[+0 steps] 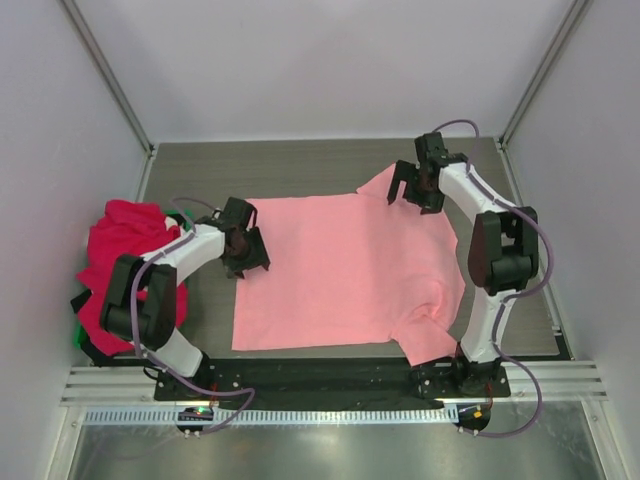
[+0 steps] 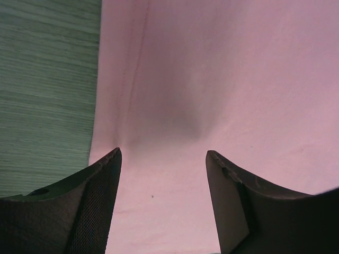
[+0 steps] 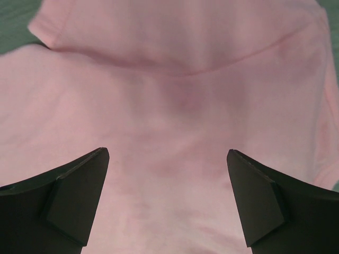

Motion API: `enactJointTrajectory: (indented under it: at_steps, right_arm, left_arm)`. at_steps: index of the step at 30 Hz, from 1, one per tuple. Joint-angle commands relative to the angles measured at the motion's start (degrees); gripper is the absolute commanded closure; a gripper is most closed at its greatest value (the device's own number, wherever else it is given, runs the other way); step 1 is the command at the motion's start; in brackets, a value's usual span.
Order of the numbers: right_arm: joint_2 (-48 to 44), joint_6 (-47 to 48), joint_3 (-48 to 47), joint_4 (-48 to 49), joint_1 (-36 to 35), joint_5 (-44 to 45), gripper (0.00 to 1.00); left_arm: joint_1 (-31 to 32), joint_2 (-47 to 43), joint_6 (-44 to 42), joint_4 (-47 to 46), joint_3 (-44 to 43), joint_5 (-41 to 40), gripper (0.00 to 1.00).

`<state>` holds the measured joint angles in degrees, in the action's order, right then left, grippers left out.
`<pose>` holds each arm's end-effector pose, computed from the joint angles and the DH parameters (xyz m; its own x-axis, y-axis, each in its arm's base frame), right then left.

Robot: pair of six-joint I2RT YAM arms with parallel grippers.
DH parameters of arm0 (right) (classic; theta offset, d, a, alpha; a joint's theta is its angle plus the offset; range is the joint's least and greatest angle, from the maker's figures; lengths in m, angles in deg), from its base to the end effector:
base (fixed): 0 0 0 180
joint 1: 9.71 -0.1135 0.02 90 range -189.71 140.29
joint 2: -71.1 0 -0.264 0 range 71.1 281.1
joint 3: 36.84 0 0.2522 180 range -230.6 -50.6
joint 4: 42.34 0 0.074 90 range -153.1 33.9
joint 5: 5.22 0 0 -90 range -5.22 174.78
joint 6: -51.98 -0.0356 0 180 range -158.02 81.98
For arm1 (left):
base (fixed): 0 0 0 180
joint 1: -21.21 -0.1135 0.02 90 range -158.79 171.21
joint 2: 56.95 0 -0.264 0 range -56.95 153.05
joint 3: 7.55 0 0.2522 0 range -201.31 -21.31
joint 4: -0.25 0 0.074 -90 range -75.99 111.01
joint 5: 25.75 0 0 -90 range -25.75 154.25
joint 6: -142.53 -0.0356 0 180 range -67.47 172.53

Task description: Fold and stack the t-shirts

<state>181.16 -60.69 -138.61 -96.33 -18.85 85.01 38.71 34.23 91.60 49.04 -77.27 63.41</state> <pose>0.4059 0.0652 0.2281 -0.8670 0.2509 -0.4306 0.1920 0.9655 0.1760 0.2836 -0.0889 0.1820 -0.8834 -0.3822 -0.2710 -0.3360 0.9199 -0.2023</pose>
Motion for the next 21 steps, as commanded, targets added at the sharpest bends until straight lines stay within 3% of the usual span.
enactJointTrajectory:
  at_steps: [1, 12, 21]
  right_arm:
    - [4.0, 0.0, -8.4, 3.1, -0.1, -3.4, 0.0]
    - [23.0, 1.8, -27.6, -0.5, 0.0, -0.6, 0.01]
    - [36.2, 2.2, -40.7, -1.7, 0.5, 2.1, 0.0]
  left_arm:
    - [0.0, -0.5, 1.7, -5.1, 3.7, -1.0, 0.34]
    - [-0.5, 0.7, 2.7, -5.8, 8.7, -6.5, 0.37]
    - [-6.1, 1.2, 3.7, -6.9, 7.7, -6.2, 0.4]
